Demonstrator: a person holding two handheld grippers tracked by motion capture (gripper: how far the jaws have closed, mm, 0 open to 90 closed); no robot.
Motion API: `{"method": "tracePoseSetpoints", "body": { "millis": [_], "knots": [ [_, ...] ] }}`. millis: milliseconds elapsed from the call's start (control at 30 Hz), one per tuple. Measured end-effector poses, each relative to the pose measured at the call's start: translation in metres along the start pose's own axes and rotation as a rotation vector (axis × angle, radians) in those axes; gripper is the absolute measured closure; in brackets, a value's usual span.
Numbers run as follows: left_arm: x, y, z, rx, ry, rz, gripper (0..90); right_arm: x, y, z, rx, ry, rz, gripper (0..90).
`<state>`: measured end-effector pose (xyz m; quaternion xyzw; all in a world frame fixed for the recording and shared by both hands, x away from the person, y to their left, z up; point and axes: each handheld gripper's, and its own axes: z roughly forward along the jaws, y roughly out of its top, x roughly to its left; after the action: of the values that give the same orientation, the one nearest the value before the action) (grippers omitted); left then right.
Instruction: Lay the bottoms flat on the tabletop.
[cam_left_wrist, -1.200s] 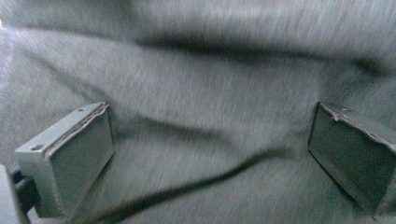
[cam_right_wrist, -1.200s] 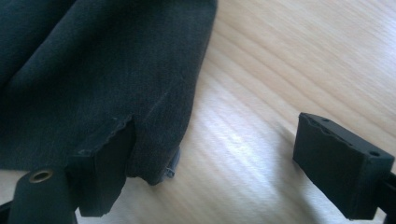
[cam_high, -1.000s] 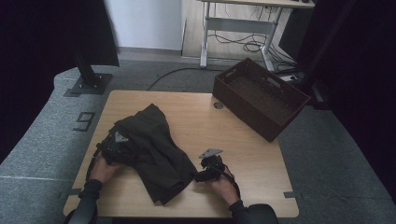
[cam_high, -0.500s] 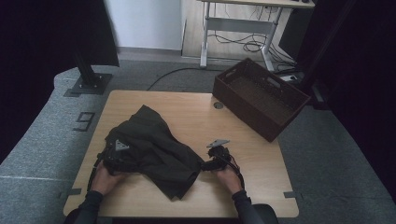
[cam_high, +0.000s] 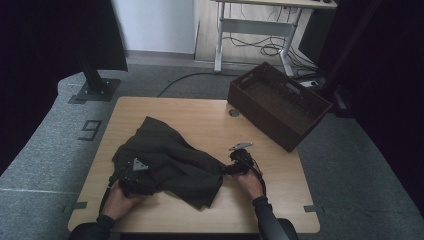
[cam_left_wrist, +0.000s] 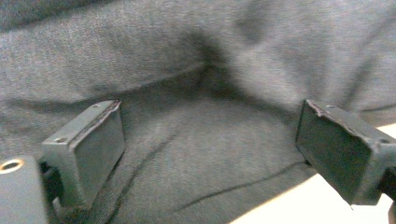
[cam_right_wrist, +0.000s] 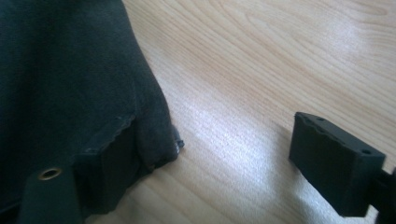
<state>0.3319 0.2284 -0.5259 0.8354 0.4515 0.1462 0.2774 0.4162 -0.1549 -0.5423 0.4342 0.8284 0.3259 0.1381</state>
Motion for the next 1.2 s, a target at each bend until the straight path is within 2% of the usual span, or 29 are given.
{"method": "tracePoseSetpoints", "body": {
  "millis": [67, 133, 267, 333, 433, 533, 667, 767, 867, 967, 1200],
  "knots": [
    [0.002, 0.006, -0.013, -0.036, -0.033, 0.003, 9.5, -0.001, -0.001, -0.006, -0.004, 0.006, 0.0, 18.7],
    [0.005, 0.014, -0.027, -0.08, -0.046, 0.01, 9.4, -0.003, -0.004, -0.015, -0.012, -0.003, -0.005, 18.7],
    [0.019, 0.035, -0.046, -0.148, -0.015, 0.03, 8.9, -0.006, -0.014, -0.037, -0.032, -0.005, 0.005, 18.2],
    [0.029, 0.045, -0.047, -0.159, 0.011, 0.036, 8.2, -0.004, -0.021, -0.046, -0.033, -0.005, 0.012, 17.2],
    [0.045, 0.059, -0.042, -0.169, 0.056, 0.053, 8.1, -0.001, -0.034, -0.059, -0.043, 0.004, 0.013, 15.0],
    [0.058, 0.07, -0.033, -0.174, 0.081, 0.042, 8.3, 0.005, -0.044, -0.066, -0.051, 0.02, 0.018, 13.7],
    [0.07, 0.081, -0.019, -0.162, 0.118, 0.051, 6.3, 0.018, -0.054, -0.07, -0.049, 0.053, 0.004, 12.7],
    [0.077, 0.085, -0.008, -0.152, 0.129, 0.042, 5.6, 0.028, -0.057, -0.071, -0.061, 0.084, 0.006, 10.3],
    [0.08, 0.087, 0.001, -0.129, 0.139, 0.059, 4.5, 0.037, -0.056, -0.069, -0.066, 0.104, -0.002, 9.2],
    [0.082, 0.086, 0.011, -0.101, 0.141, 0.056, 3.4, 0.046, -0.053, -0.067, -0.079, 0.137, -0.004, 7.8],
    [0.083, 0.072, 0.031, -0.043, 0.133, 0.04, 3.7, 0.061, -0.047, -0.058, -0.081, 0.155, -0.007, 5.5]
  ]
}}
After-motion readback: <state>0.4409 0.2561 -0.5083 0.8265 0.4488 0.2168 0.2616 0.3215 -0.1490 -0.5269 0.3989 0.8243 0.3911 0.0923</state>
